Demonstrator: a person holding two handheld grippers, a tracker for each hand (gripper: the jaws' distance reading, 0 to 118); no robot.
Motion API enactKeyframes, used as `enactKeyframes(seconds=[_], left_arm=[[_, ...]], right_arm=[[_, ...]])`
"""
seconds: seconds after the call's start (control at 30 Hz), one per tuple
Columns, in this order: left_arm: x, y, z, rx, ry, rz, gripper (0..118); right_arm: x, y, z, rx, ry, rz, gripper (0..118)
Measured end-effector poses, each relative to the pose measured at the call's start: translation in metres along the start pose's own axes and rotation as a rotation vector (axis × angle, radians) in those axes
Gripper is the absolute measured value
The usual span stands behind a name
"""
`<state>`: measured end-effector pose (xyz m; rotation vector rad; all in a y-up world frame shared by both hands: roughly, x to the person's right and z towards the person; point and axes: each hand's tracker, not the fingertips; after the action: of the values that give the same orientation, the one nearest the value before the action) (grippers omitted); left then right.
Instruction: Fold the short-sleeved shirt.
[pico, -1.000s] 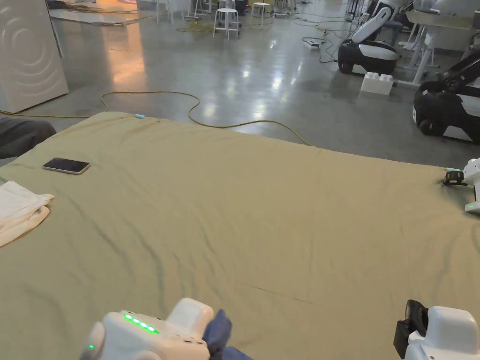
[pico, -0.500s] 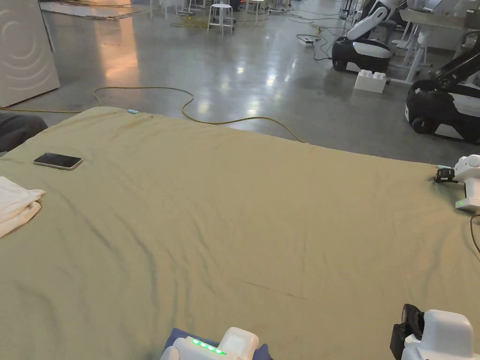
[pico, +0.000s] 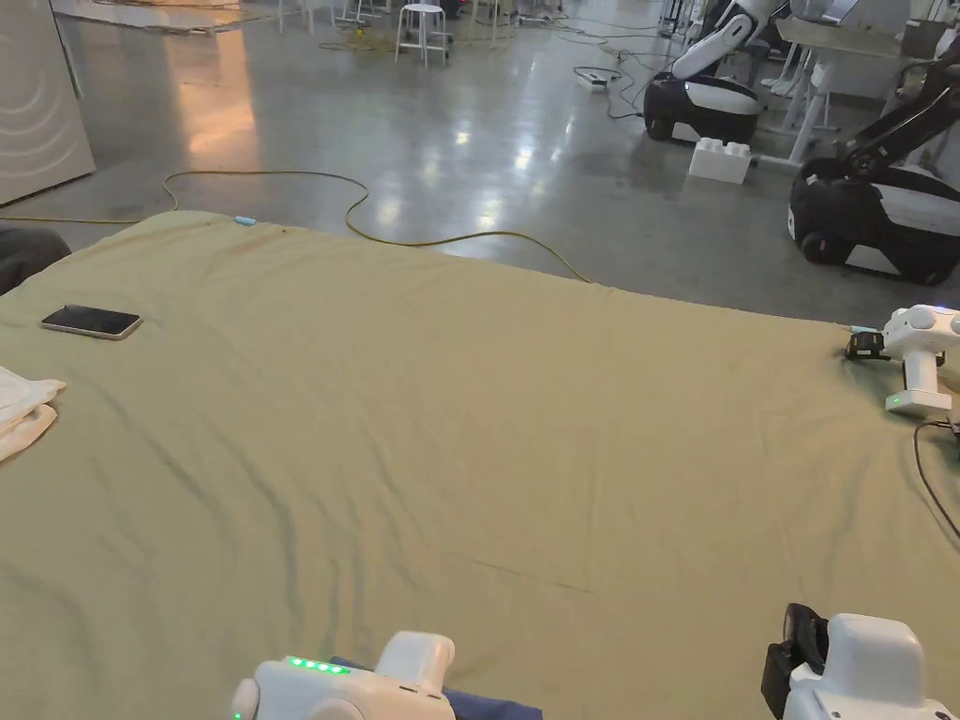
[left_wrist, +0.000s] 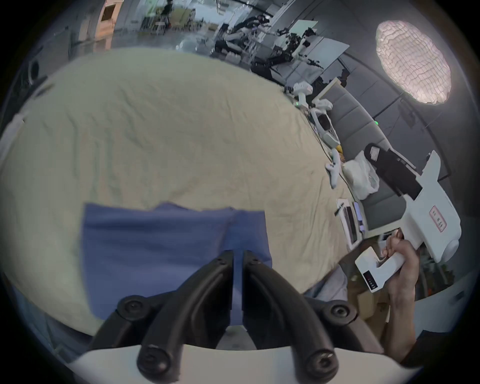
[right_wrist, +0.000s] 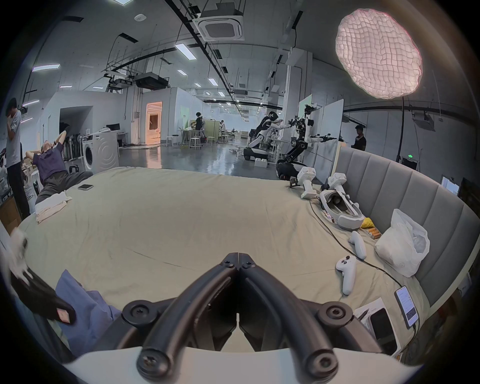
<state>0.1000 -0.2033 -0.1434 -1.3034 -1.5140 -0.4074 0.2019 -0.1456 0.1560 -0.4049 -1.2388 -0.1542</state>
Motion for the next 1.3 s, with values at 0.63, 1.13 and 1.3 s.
enactKeyframes(seconds=[0.63,1.13,1.3], left_arm=[[0.008,-0.009,0.002,0.316,0.044,-0.156,4],[0.039,0.058,0.114,1.077,0.486,-0.371,4],[0.030,0.067,0.125,1.126,0.511,-0.297,4]], right_arm=[[-0.010,0.012,0.011,0.048,0.008,-0.021,0],[-0.036,0.069,0.023,0.283,-0.009,-0.078,0],[-0.030,0.081,0.024,0.333,-0.055,-0.101,0]])
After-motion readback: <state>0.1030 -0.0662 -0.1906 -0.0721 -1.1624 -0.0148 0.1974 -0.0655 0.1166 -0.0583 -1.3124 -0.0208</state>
